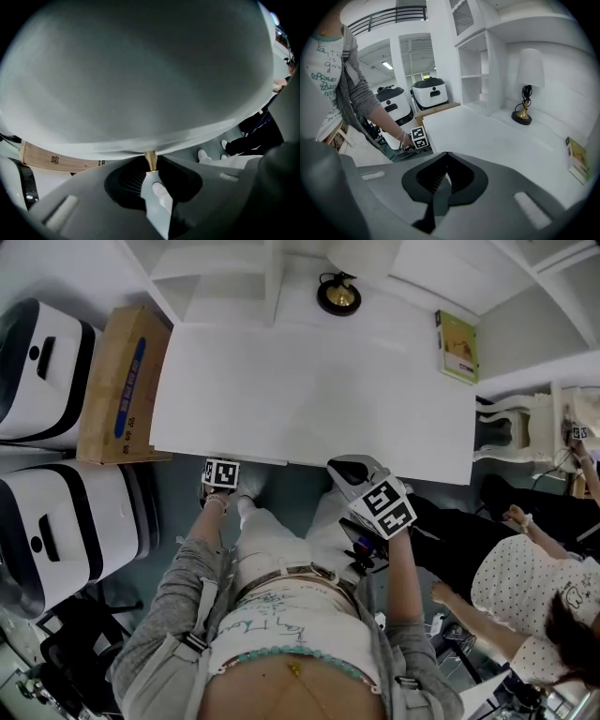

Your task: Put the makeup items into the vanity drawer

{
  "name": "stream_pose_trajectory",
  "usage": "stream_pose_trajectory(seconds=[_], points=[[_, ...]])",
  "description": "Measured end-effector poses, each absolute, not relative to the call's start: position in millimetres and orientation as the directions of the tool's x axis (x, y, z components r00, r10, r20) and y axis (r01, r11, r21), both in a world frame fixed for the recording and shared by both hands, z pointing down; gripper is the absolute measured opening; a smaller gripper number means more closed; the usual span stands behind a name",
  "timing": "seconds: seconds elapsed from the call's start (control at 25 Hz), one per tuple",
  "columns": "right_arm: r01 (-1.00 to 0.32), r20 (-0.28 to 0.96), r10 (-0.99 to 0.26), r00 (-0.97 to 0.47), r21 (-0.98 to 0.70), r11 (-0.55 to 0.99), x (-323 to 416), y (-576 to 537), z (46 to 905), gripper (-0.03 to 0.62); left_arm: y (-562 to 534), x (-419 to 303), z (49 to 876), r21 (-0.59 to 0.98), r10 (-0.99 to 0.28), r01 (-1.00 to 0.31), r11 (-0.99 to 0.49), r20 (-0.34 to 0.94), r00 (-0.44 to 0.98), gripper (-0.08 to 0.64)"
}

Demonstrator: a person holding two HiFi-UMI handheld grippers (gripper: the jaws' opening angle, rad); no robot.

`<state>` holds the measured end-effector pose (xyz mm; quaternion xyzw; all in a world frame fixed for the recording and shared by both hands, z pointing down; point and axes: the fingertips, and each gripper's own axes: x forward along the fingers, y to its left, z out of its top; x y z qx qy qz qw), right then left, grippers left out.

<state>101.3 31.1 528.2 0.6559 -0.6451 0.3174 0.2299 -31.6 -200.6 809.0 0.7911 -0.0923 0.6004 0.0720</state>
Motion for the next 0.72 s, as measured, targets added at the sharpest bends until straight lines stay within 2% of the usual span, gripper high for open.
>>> stream_pose_trajectory(seconds=[0.4,0.72], points=[[-0.986,0.719,-0.694,0.038,-0.083,-0.141,110.8,52.8,522.3,0.029,-202.8,-27.7,808.9,-0.001,-0.063,-0.230,-0.973,0.963,0.264,0.081],[-0.971,0.713,-0.689,0.126,-0.052,-0.232,122.7,83.5,509.4,0.029,-208.1,-22.7,809.4,-0.010,-0.086,-0.275,-0.961,0.960,0.266,0.081]])
